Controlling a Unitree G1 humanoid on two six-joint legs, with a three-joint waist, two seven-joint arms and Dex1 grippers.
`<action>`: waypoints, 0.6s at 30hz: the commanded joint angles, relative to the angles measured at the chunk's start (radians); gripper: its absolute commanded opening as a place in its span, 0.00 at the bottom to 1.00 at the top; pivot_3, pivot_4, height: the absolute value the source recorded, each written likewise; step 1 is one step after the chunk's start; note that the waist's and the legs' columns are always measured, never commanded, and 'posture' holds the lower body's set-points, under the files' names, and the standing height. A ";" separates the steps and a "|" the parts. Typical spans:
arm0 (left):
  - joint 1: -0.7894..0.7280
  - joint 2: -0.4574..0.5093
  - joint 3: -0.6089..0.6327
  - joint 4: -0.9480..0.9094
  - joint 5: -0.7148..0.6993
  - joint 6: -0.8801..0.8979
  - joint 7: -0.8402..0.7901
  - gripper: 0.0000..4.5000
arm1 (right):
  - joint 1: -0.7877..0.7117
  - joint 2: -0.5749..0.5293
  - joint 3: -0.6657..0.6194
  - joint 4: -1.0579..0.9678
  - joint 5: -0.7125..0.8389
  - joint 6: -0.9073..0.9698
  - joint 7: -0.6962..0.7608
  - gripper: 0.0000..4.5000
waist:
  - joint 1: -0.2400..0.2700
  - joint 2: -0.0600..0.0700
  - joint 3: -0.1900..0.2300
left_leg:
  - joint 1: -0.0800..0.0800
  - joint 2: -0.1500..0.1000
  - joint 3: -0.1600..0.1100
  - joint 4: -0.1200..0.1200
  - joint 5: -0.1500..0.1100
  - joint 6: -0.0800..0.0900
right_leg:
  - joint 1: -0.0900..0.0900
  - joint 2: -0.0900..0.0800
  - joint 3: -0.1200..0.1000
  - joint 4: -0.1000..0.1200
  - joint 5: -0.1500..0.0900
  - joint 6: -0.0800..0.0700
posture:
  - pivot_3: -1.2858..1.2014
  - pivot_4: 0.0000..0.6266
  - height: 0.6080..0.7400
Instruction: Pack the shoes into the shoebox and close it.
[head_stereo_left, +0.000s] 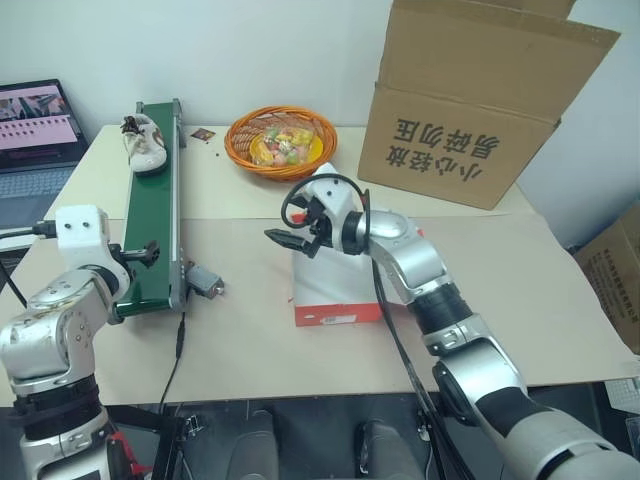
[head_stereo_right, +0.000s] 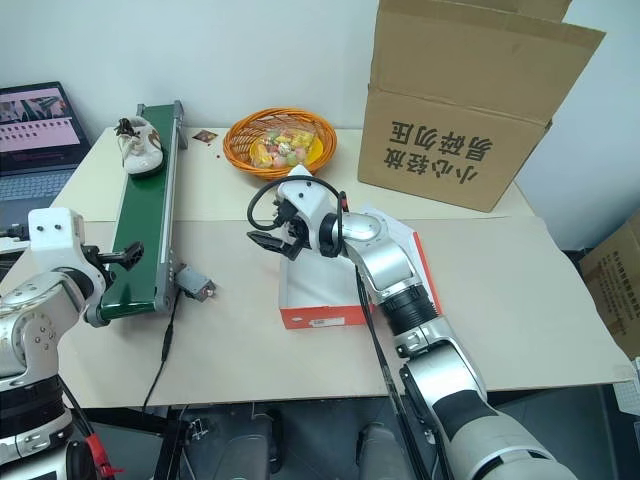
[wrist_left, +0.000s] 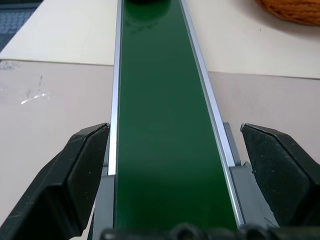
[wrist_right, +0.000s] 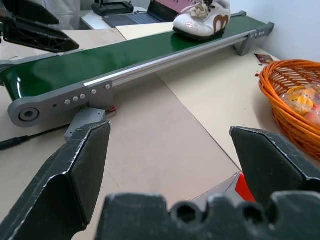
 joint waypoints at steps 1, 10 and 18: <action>-0.054 0.042 0.015 -0.010 0.006 0.057 0.005 1.00 | 0.001 0.005 -0.030 -0.055 0.008 0.006 -0.014 0.99 | 0.000 0.000 0.000 | 0.000 0.000 0.000 0.000 0.000 0.000 | 0.000 0.000 0.000 0.000 0.000 0.000 | 0.52 0.24 0.91; -0.079 0.090 -0.044 0.035 0.057 0.012 -0.007 1.00 | 0.020 0.018 -0.038 -0.077 0.019 0.026 -0.032 0.99 | -0.002 0.000 0.000 | 0.000 0.000 0.000 0.000 0.000 0.000 | 0.000 0.000 0.000 0.000 0.001 -0.001 | 0.52 0.24 0.91; -0.084 0.084 -0.055 0.066 0.075 -0.017 -0.016 1.00 | 0.048 0.023 -0.034 -0.115 0.020 0.050 -0.044 0.99 | -0.003 0.000 0.000 | 0.000 0.000 0.000 0.000 0.000 0.000 | 0.000 0.000 0.000 0.000 0.001 -0.001 | 0.52 0.24 0.91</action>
